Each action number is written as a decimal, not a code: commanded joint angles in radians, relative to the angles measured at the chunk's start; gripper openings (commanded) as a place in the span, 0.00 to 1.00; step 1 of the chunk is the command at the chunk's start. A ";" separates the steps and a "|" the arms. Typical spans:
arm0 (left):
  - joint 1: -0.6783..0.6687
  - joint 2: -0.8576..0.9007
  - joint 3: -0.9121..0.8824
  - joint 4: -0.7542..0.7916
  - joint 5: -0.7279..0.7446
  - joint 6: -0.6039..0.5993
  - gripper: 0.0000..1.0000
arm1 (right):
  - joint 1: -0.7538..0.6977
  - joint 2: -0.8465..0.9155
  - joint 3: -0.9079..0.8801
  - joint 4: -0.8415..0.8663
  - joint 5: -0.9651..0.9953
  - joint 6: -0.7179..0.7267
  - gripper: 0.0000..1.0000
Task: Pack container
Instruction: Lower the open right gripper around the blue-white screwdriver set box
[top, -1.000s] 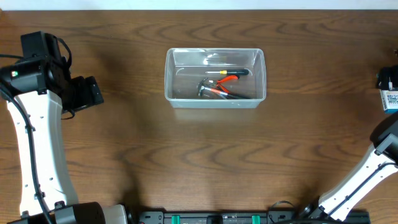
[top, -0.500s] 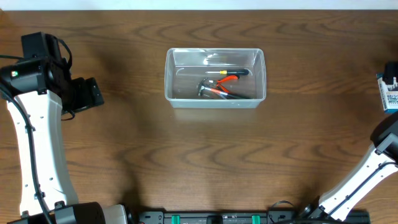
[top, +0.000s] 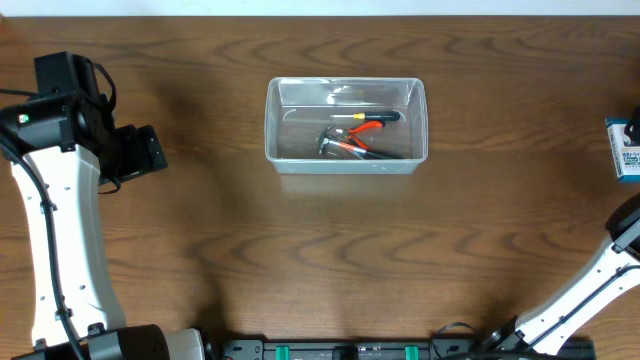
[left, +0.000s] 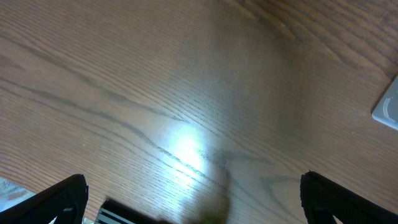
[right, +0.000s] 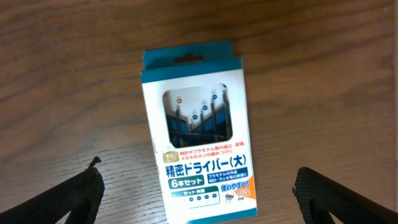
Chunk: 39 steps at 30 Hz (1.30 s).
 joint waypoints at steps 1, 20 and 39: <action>0.004 -0.010 0.022 -0.004 -0.001 -0.006 0.98 | 0.009 0.013 0.022 -0.004 -0.032 -0.087 0.99; 0.004 -0.010 0.022 -0.008 -0.001 -0.006 0.98 | 0.008 0.066 0.022 -0.011 0.010 -0.101 0.99; 0.004 -0.010 0.022 -0.008 -0.001 -0.006 0.98 | 0.000 0.113 0.019 -0.016 0.071 -0.075 0.99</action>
